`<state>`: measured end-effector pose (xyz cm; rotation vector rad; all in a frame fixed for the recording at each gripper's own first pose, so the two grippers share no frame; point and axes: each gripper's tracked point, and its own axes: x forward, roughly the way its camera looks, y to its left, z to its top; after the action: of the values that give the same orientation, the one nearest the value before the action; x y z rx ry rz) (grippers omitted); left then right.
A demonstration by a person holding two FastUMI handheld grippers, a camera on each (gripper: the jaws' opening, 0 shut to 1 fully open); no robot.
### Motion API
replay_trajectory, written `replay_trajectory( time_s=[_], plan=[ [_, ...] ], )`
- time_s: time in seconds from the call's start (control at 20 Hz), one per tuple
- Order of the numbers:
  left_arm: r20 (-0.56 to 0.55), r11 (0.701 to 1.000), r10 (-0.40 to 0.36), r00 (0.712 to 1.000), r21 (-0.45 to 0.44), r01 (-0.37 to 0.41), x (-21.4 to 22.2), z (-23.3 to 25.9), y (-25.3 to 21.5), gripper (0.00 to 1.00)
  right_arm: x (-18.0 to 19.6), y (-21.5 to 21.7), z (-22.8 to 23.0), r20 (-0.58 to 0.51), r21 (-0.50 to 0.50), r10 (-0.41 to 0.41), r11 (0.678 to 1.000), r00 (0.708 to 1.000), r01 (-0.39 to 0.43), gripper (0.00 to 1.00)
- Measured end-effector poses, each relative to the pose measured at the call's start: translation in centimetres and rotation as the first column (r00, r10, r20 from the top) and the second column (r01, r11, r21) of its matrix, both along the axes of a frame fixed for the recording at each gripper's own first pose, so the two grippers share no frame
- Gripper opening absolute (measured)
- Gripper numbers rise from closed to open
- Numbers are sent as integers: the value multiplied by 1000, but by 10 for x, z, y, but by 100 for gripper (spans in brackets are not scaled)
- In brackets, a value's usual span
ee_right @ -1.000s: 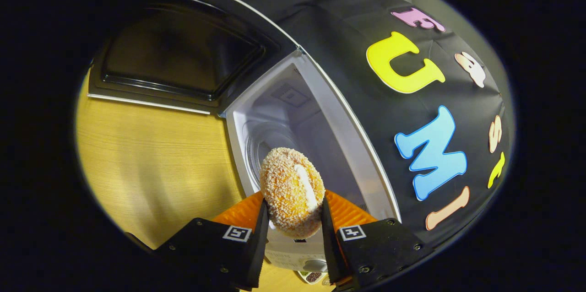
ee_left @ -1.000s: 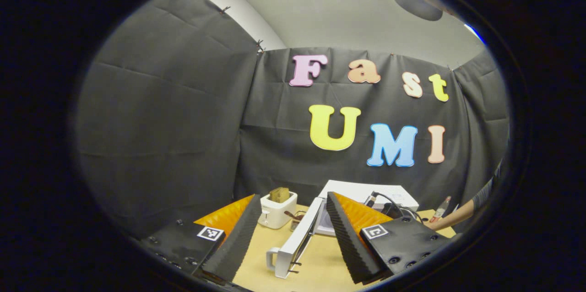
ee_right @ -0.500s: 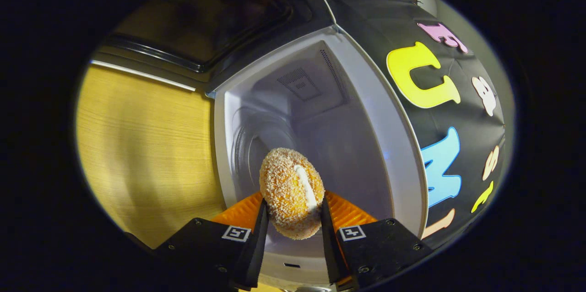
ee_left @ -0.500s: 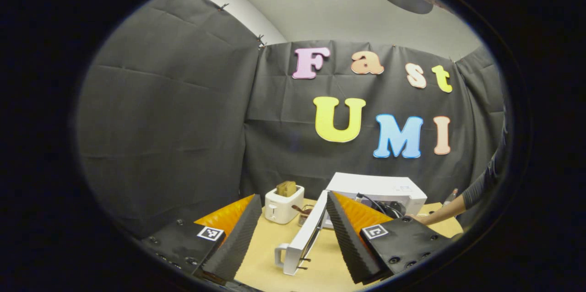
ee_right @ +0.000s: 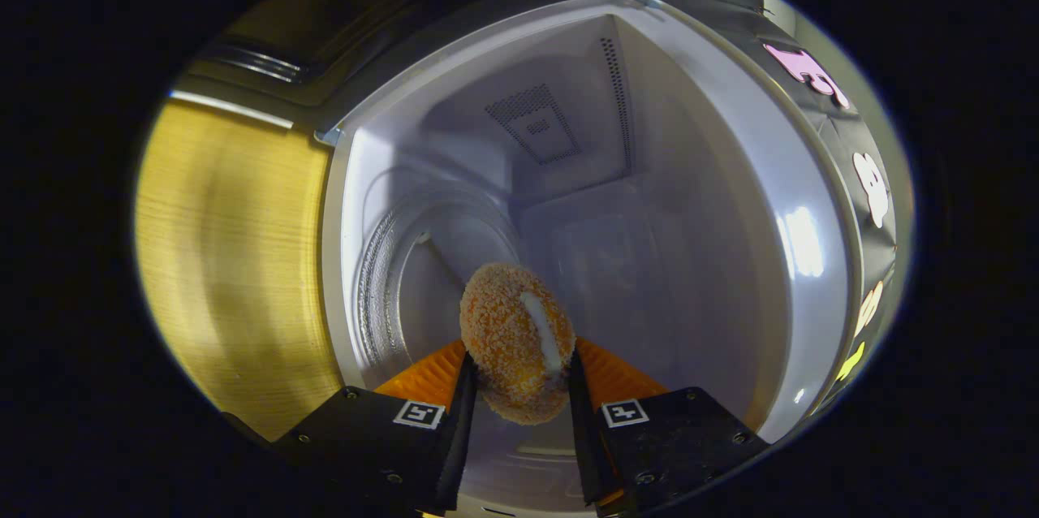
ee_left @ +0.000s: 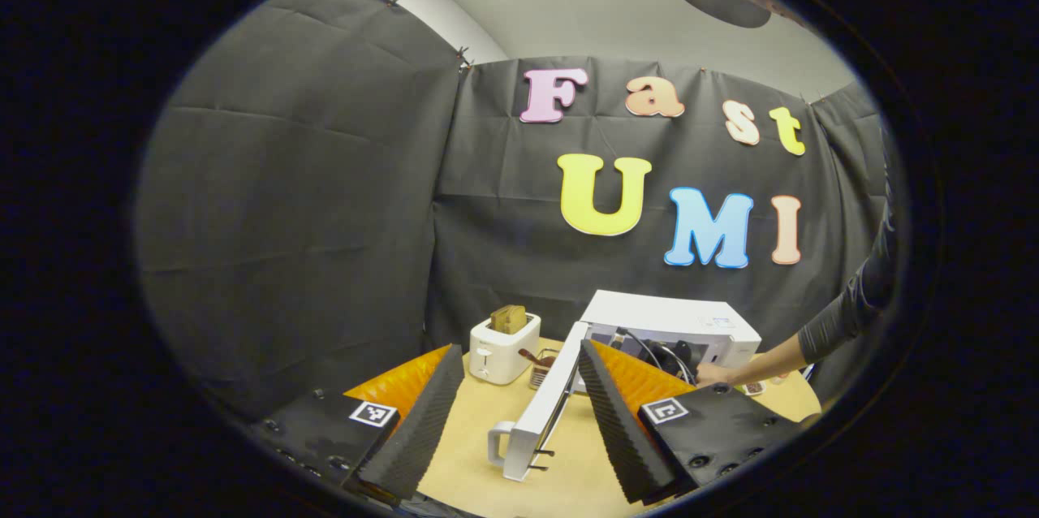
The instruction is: Open the microwave oven with the left hand, put the food in, and close the microwave oven.
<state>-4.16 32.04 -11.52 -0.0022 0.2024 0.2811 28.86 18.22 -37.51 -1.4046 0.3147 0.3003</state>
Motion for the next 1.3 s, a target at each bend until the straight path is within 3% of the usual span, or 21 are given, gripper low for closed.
replay_trajectory(
  time_s=[0.1, 0.25, 0.6, 0.85, 1.1, 1.3],
  plan=[
    [0, 1000, 7, 1000, -5, -7, -3, -2, 4, 94, 3, -4, -5, -2, -1, -10, 1000, 1000, 10, 63],
    [8, 1000, 22, 1000, -20, -22, -5, 0, 9, 95, 1, -1, -1, 7, -2, -4, 1000, 1000, 4, 91],
    [26, 1000, 16, 1000, -17, -15, -2, 4, 6, 94, -20, 0, 3, -40, 78, -16, 997, 999, 19, 91],
    [43, 1000, -15, 999, -11, 15, 3, 11, -8, 94, -60, 9, 11, -84, 208, 2, 978, 996, 16, 92],
    [52, 999, -46, 998, -8, 46, 10, 8, -20, 93, -122, 15, 46, -111, 455, 0, 889, 994, 50, 92],
    [45, 996, -90, 995, -11, 90, 20, -1, -31, 93, -167, 13, 112, -68, 637, 11, 770, 998, 35, 92]
  ],
)
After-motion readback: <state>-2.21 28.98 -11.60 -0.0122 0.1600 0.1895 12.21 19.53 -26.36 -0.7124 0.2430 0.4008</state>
